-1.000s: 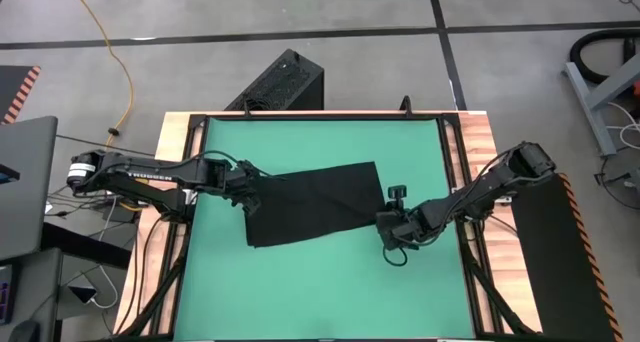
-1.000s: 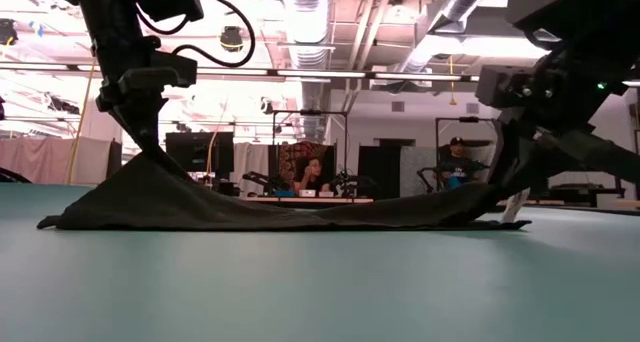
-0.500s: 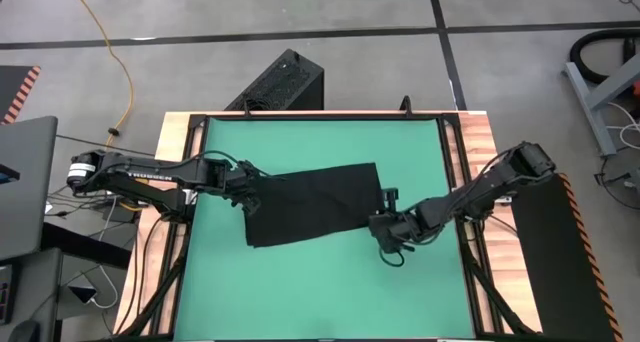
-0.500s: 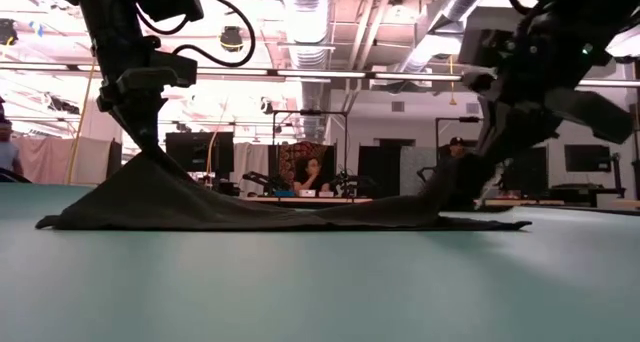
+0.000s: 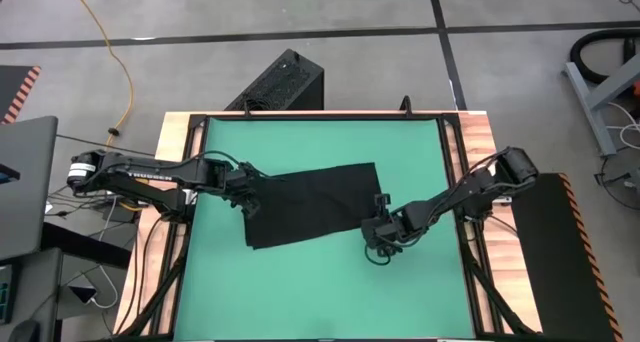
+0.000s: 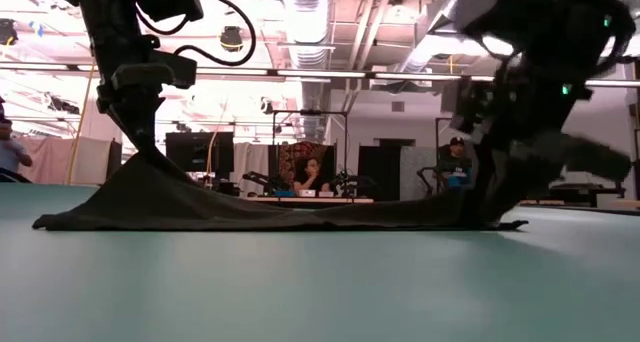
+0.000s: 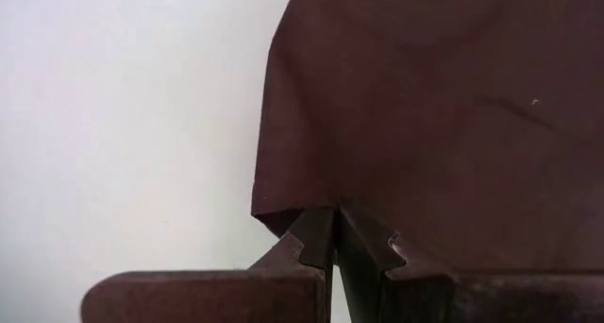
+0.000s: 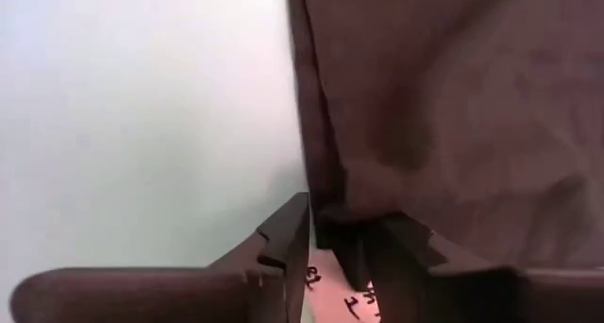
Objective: Roll towel
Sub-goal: Roll the black towel
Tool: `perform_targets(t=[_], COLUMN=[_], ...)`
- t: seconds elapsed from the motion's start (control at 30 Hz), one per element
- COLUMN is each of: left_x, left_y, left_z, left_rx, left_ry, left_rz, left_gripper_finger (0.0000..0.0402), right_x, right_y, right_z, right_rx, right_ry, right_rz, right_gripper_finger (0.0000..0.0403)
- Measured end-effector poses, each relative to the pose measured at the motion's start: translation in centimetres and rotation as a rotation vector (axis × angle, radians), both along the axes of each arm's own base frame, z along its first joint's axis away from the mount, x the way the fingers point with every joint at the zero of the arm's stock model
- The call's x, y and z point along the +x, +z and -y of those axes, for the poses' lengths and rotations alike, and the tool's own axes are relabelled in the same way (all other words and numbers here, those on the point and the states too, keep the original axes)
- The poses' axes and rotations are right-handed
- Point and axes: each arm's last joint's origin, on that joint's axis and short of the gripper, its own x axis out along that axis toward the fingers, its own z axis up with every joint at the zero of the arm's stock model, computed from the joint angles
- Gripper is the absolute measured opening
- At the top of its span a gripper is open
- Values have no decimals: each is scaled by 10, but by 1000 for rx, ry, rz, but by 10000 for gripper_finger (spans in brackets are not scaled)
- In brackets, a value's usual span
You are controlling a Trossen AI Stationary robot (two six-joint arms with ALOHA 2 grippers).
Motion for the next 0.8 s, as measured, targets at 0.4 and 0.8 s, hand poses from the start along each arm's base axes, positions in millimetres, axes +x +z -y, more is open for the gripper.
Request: perform_targets(t=[0.4,0.8], left_x=[0,1], left_y=[0,0], left_z=[0,0], left_rx=[10,22], left_ry=[-41,-64], left_rz=[-9,-10], left_gripper_finger=[0,0], right_x=[-28,-9], right_y=[58,52], right_z=[27,164], right_rx=[-55,-62], right_ry=[-85,-112], right_rz=[89,159], right_gripper_finger=[123,123])
